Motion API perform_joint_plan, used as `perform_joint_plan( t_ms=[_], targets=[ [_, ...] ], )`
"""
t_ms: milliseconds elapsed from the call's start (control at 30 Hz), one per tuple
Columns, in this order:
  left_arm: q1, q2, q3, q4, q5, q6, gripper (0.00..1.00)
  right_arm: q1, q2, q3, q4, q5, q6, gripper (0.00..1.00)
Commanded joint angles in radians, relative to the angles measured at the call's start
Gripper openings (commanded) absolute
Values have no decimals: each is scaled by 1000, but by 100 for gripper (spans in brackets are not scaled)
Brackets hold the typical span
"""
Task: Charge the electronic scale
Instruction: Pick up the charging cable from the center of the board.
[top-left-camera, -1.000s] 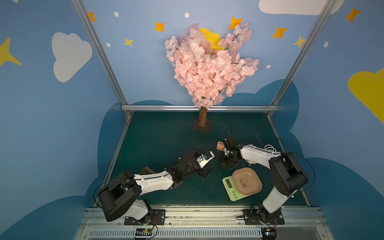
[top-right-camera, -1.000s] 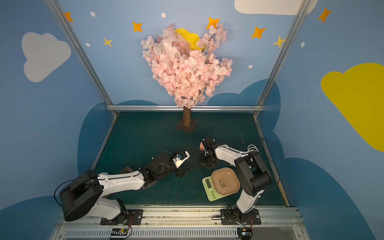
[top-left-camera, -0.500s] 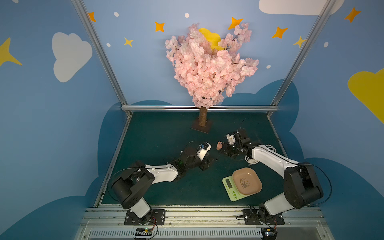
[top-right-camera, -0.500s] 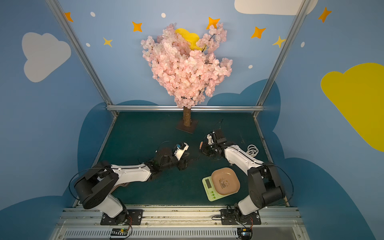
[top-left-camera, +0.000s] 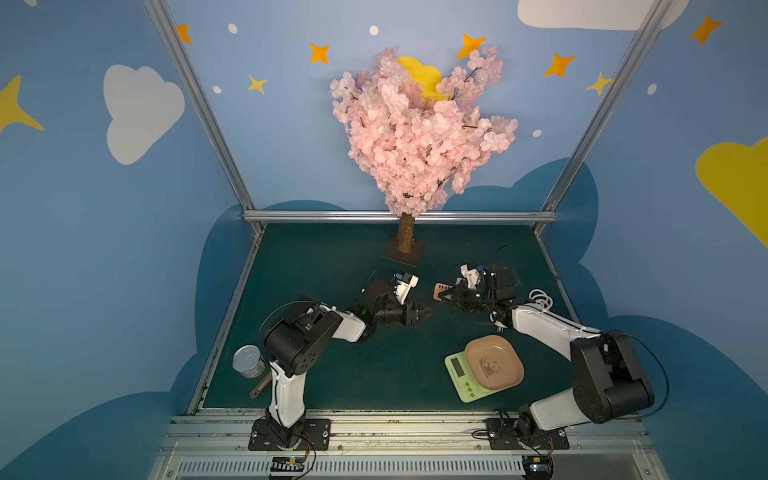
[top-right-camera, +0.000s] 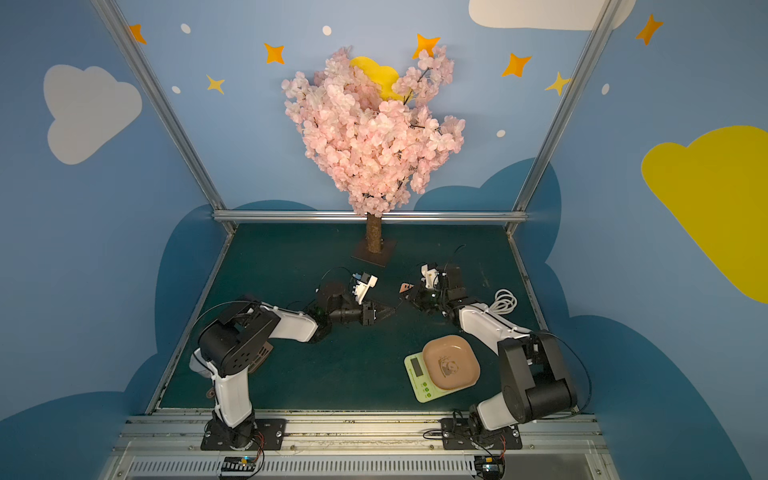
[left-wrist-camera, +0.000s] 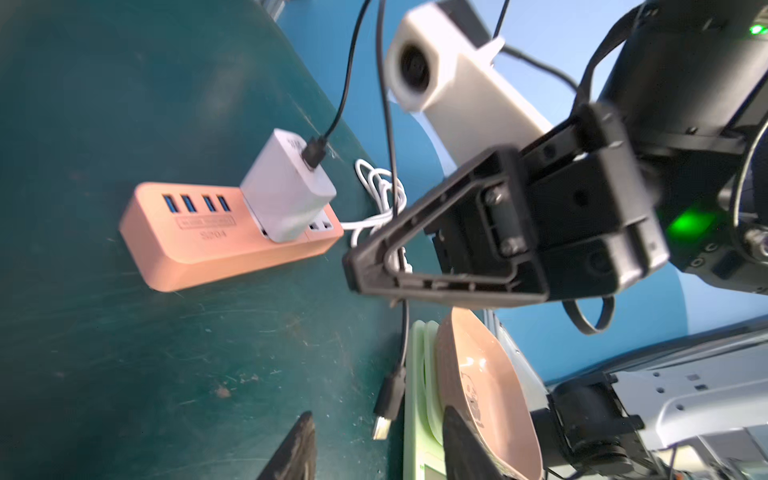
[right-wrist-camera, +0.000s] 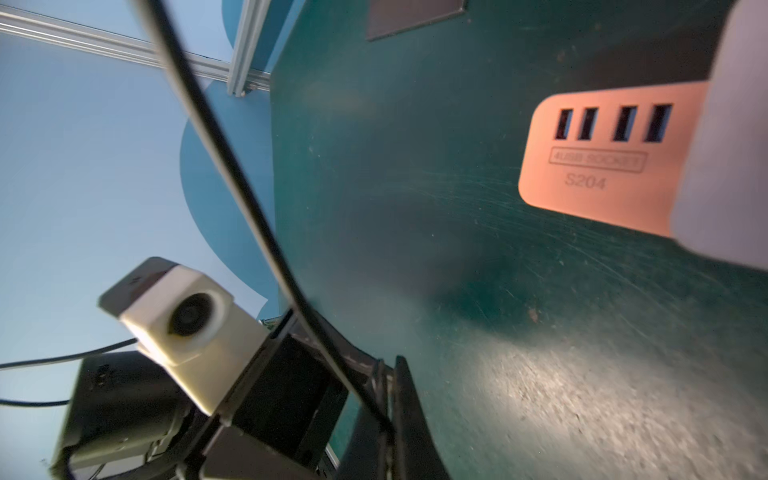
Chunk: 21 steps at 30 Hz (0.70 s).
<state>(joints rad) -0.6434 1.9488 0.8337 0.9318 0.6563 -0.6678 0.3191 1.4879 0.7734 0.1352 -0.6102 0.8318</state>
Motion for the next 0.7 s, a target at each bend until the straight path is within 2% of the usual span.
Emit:
perform_joint_plan(
  t_ms=[0, 433, 667],
  targets=[
    [0, 19, 32, 85, 83, -68, 48, -14, -14, -18, 107, -50, 27, 0],
    [1, 48, 48, 131, 112, -95, 18, -44, -5, -55, 173, -81, 54, 0],
    [1, 44, 42, 125, 99, -84, 10, -51, -4, -66, 187, -94, 53, 0]
  ],
)
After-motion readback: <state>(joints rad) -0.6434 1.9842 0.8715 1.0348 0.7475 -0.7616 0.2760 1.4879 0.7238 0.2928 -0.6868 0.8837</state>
